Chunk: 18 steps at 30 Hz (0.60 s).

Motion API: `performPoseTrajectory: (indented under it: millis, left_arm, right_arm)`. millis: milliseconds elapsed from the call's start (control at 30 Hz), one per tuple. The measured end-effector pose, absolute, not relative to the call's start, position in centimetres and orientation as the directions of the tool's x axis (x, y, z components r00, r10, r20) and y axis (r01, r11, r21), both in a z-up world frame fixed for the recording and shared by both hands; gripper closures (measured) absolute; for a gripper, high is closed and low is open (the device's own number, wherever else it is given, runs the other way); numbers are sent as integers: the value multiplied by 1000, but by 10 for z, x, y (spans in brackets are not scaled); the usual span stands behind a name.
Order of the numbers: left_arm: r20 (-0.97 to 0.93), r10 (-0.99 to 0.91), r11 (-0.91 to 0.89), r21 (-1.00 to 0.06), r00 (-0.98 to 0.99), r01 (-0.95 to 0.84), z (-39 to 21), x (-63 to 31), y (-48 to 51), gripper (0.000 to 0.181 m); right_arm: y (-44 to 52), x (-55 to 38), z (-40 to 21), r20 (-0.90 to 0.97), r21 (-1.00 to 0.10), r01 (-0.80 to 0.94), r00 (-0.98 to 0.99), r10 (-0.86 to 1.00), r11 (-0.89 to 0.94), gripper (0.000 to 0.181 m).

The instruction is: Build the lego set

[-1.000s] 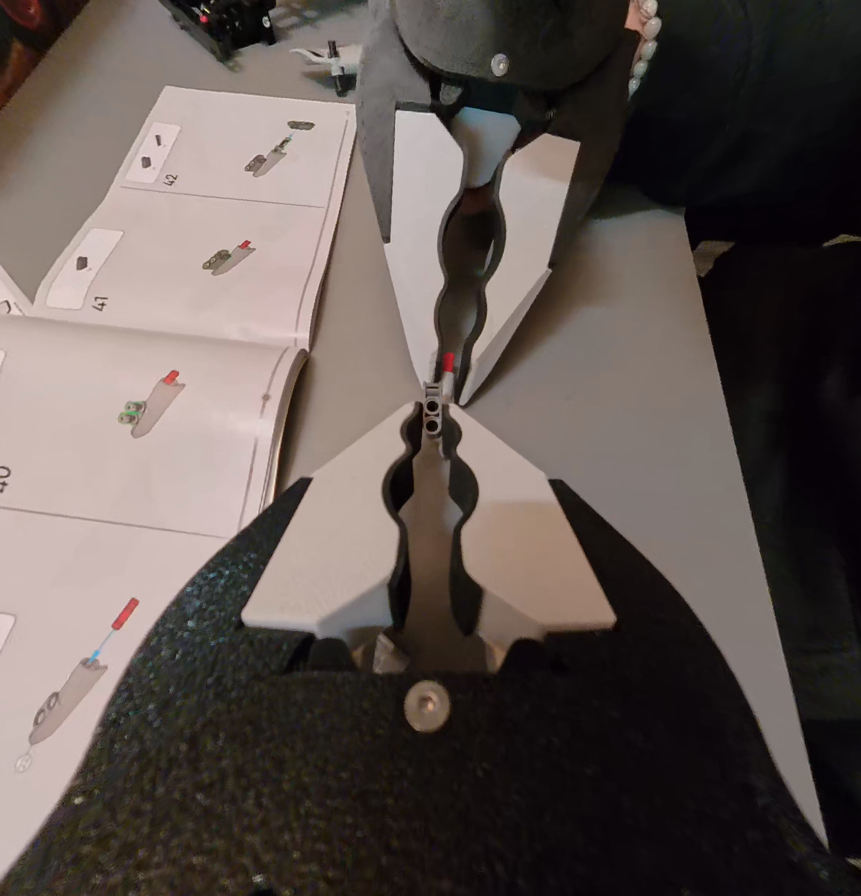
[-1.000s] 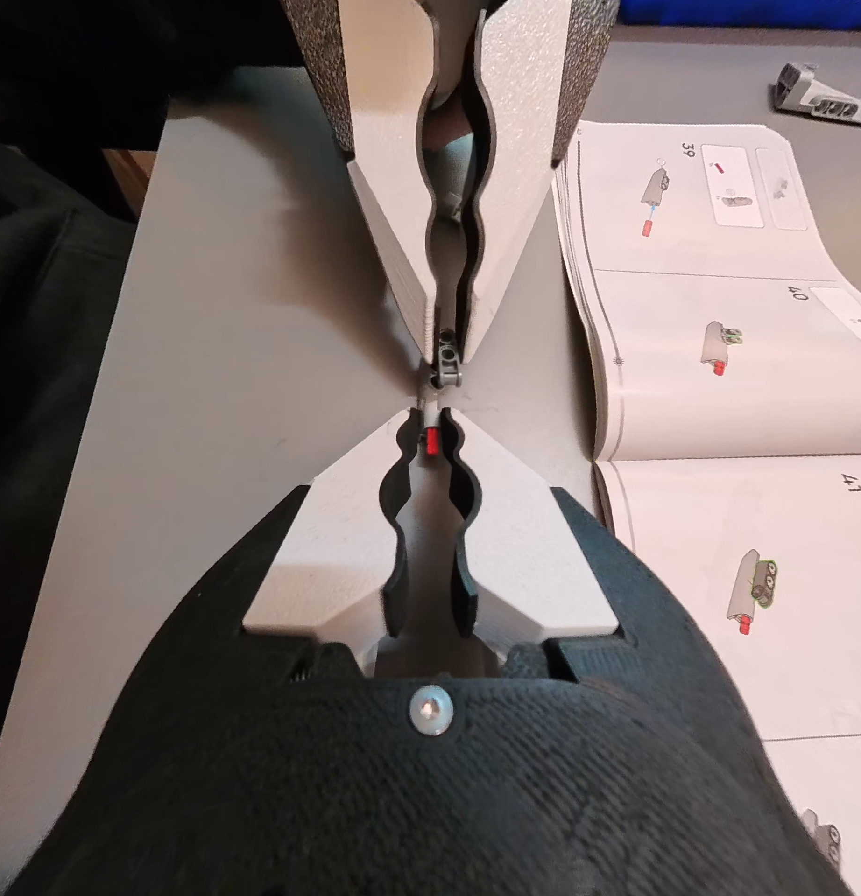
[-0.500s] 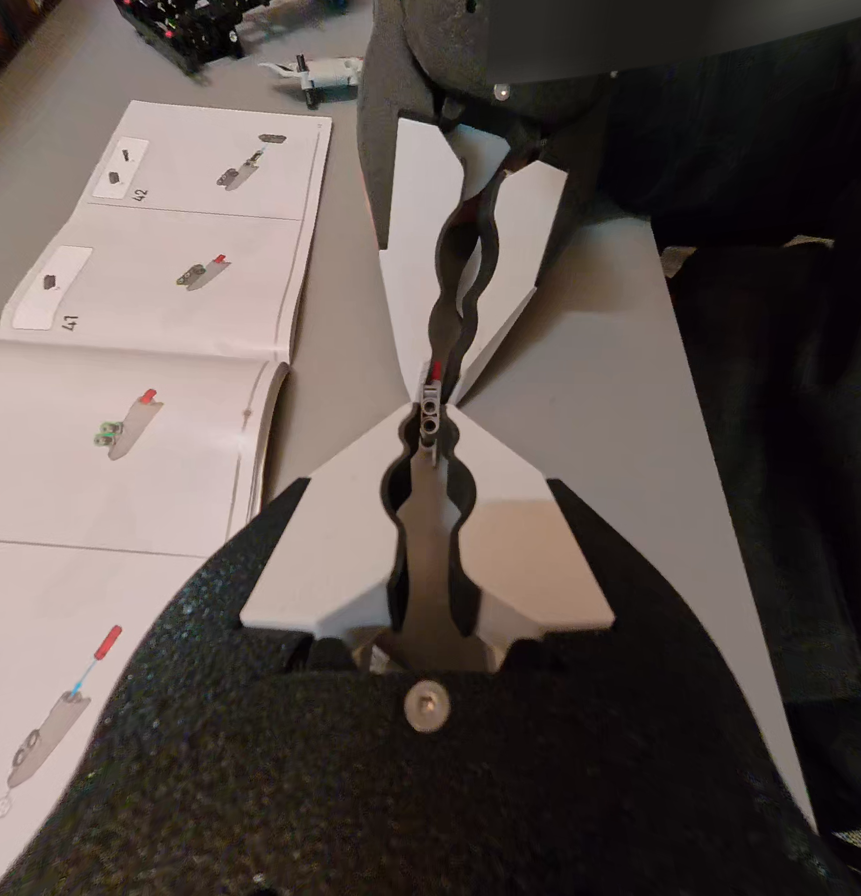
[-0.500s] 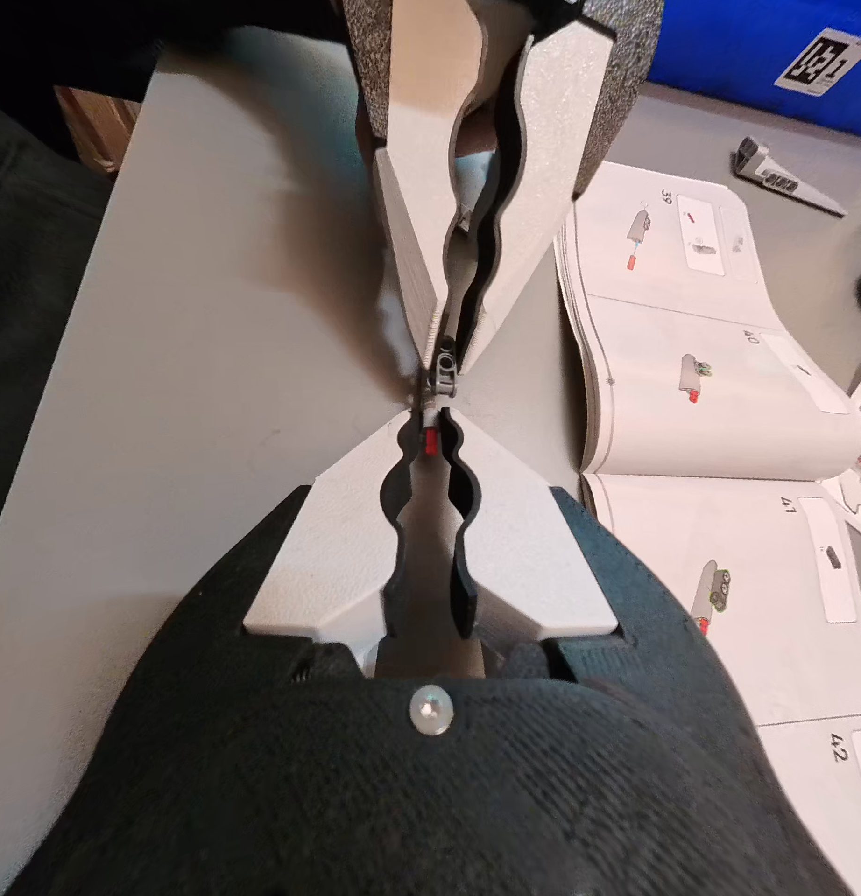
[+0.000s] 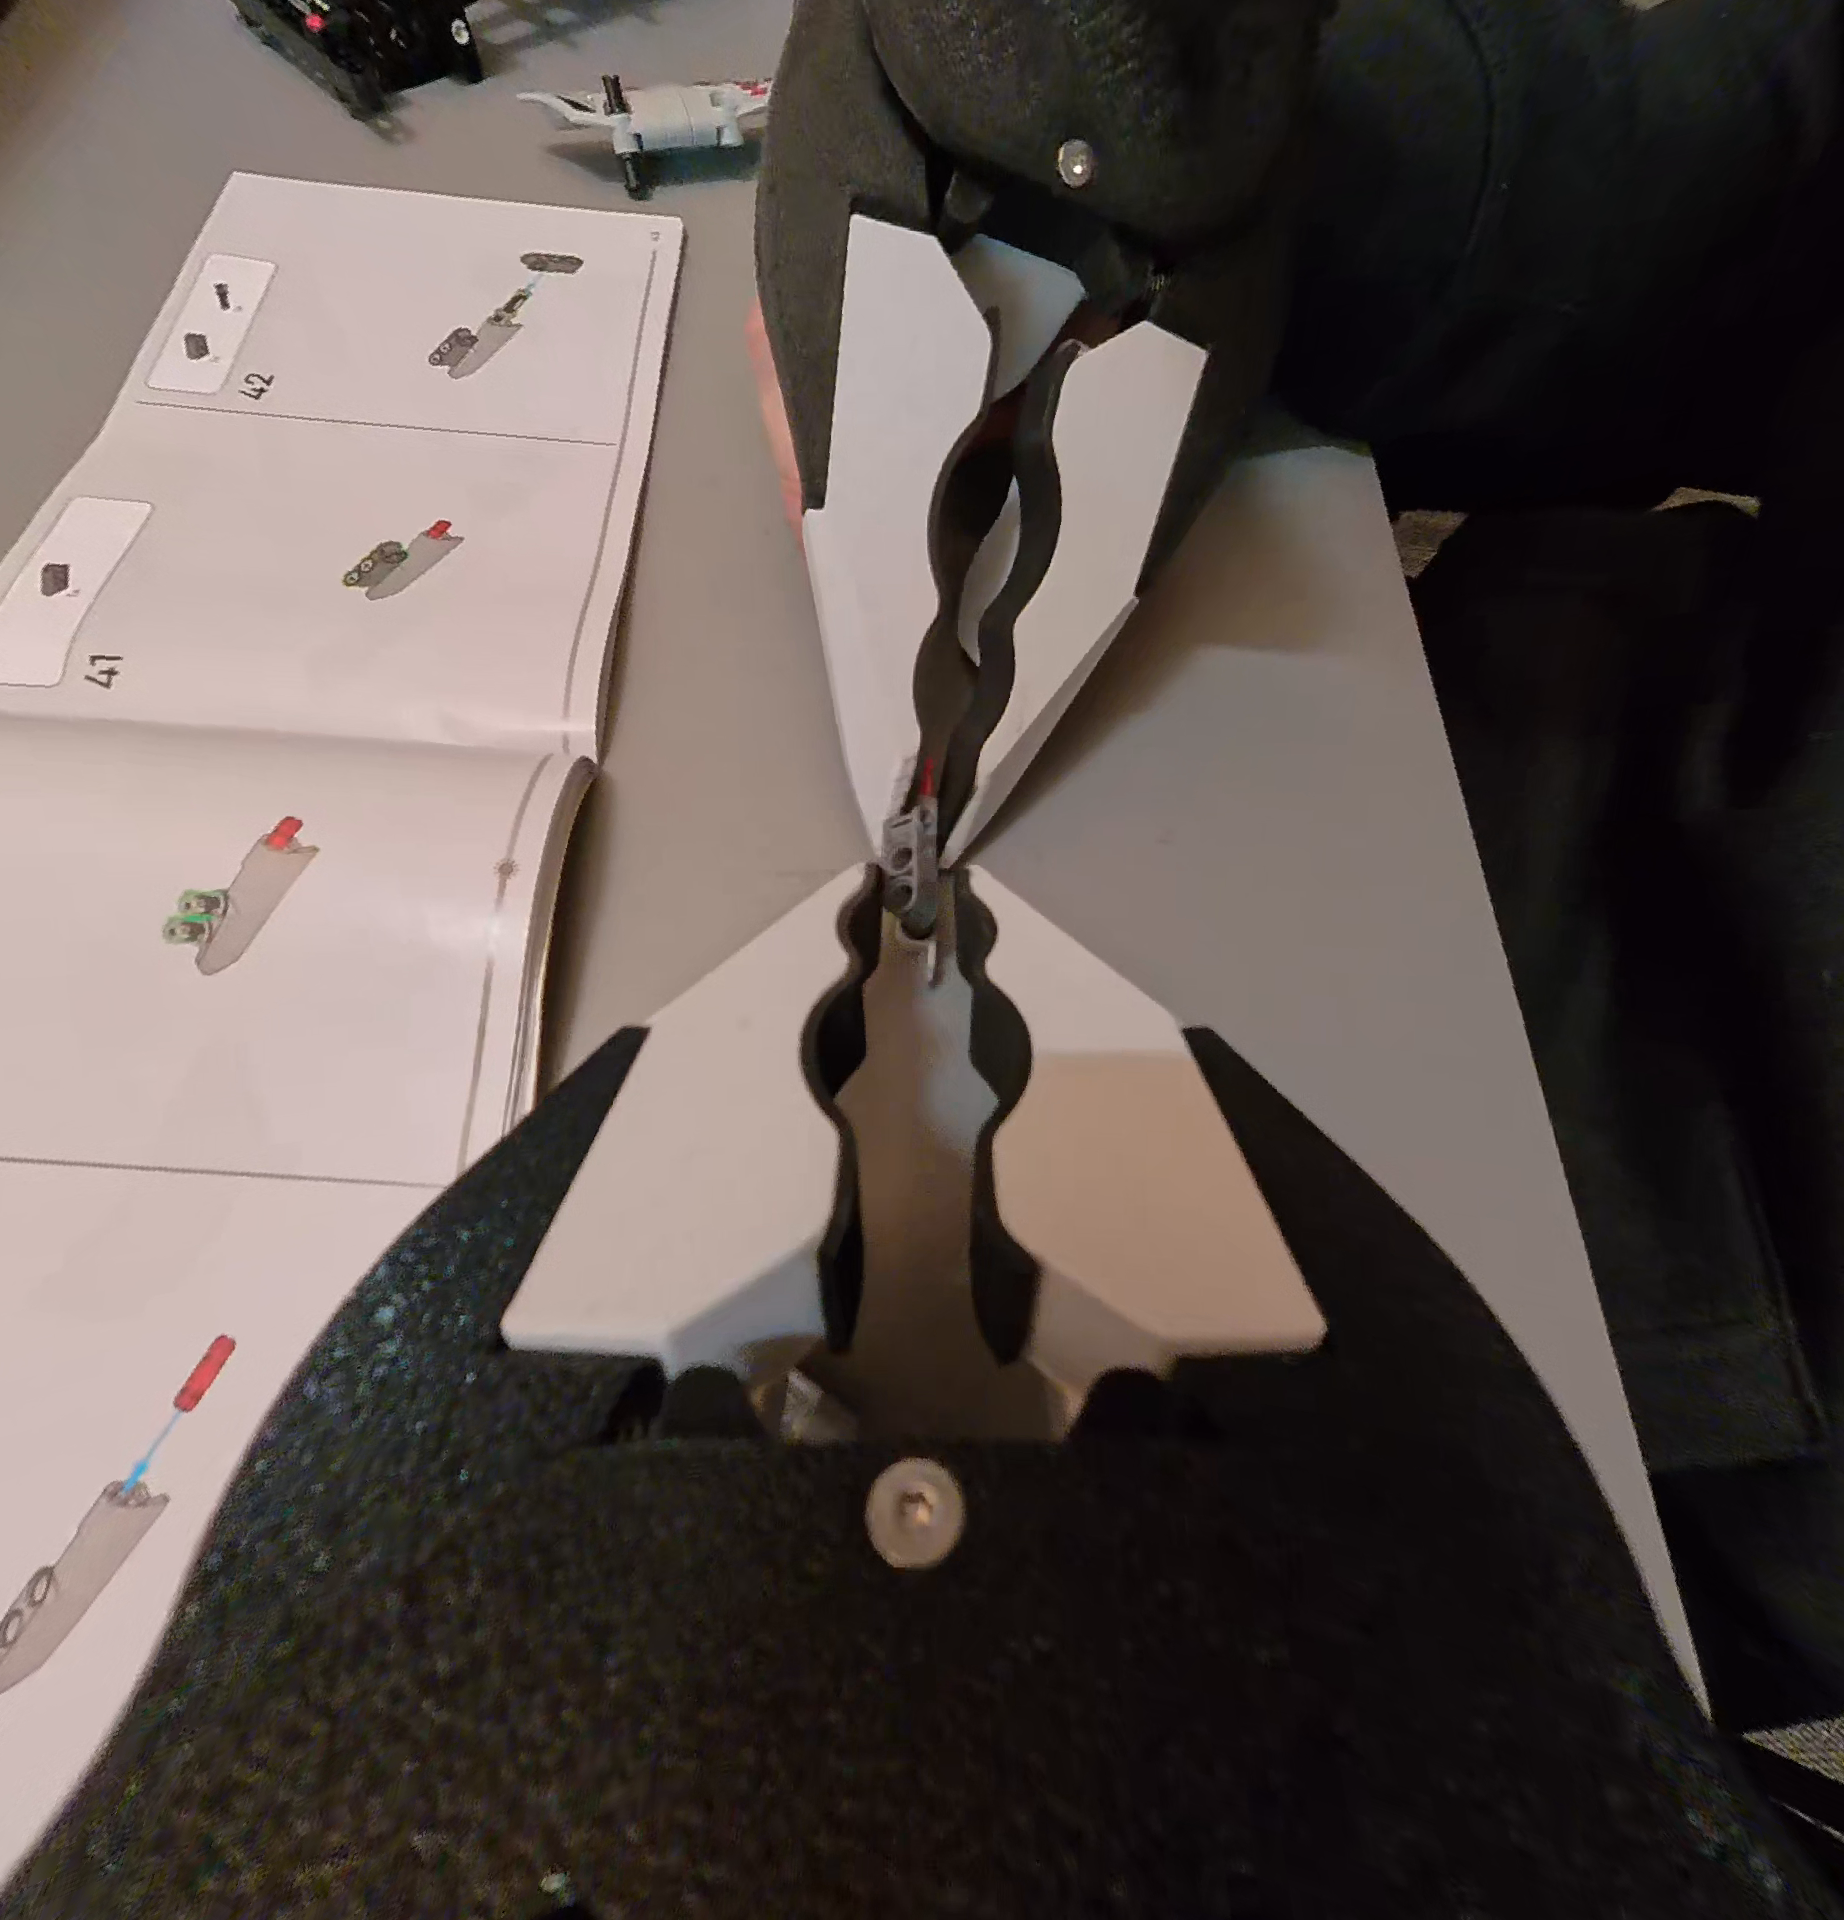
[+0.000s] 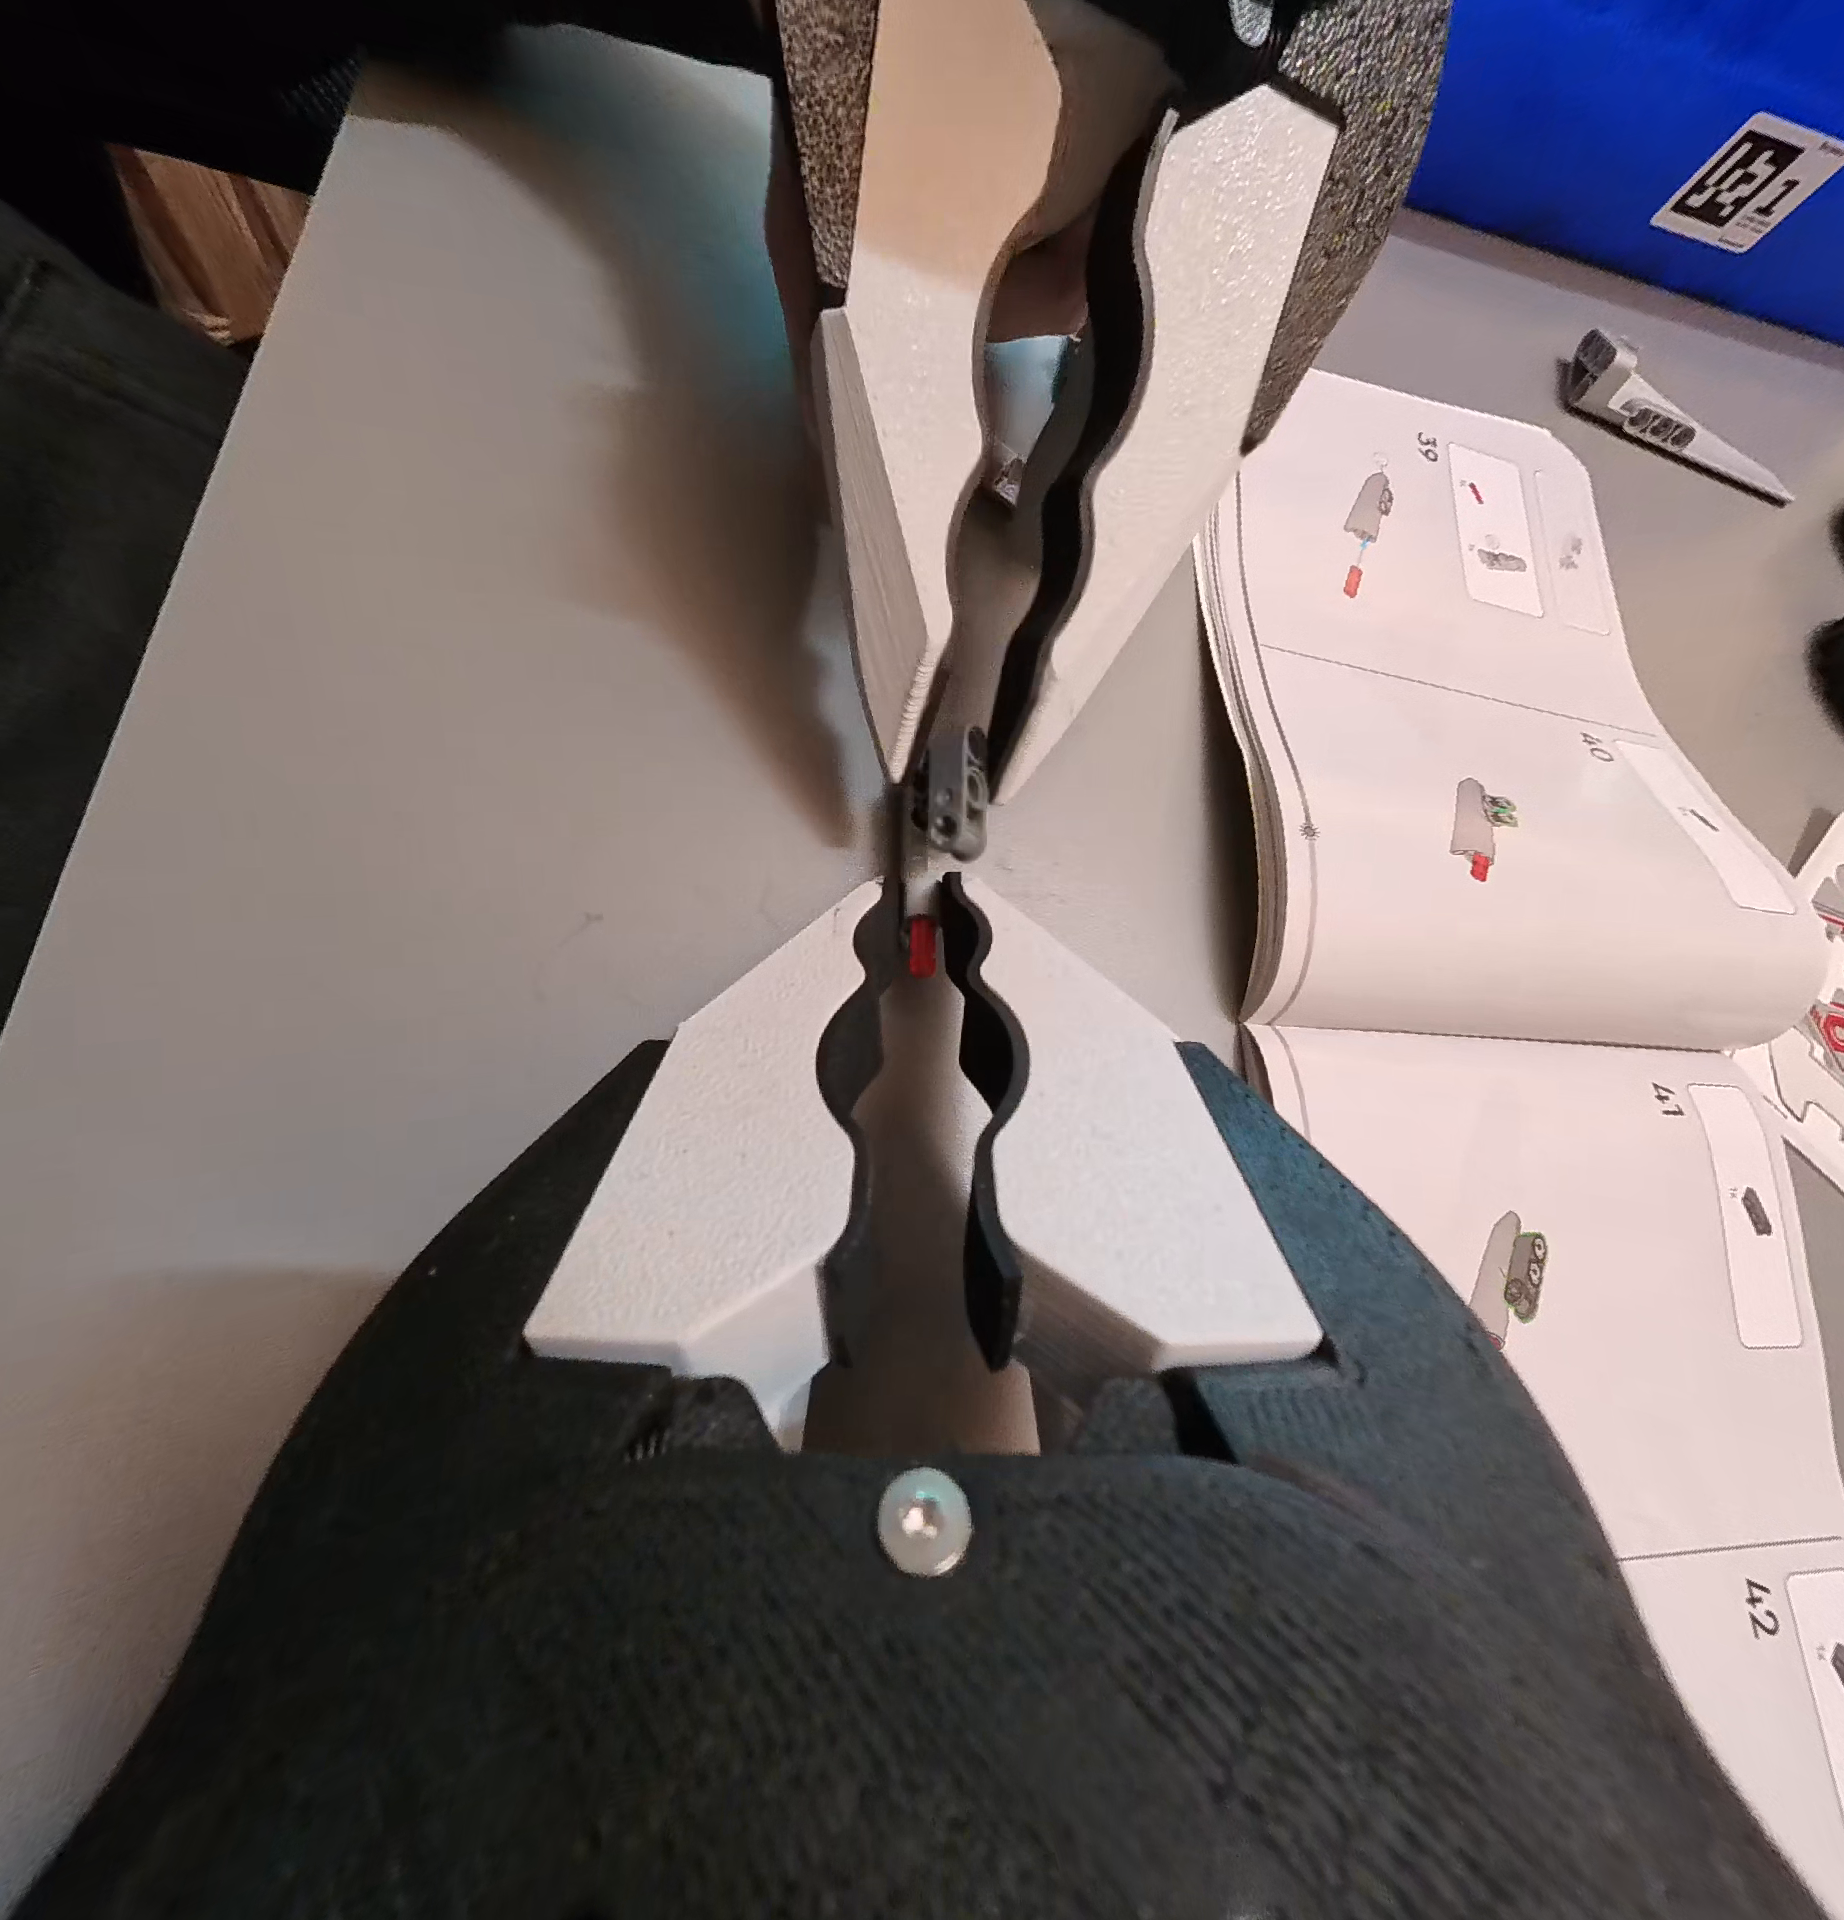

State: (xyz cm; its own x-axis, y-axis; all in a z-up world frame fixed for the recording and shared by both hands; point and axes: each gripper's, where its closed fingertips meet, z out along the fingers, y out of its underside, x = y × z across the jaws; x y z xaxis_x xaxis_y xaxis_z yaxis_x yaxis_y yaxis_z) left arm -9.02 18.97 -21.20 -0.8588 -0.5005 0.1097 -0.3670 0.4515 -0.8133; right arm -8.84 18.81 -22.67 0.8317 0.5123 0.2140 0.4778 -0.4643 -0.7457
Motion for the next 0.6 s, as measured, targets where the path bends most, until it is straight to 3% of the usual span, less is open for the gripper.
performPoseTrajectory:
  millis: [600]
  left_arm:
    - [82,-485,464,-819,-871,-336,-211,-92,190,176]
  right_arm:
    - [188,-89,-227,204,-746,473,832,516,-468,174]
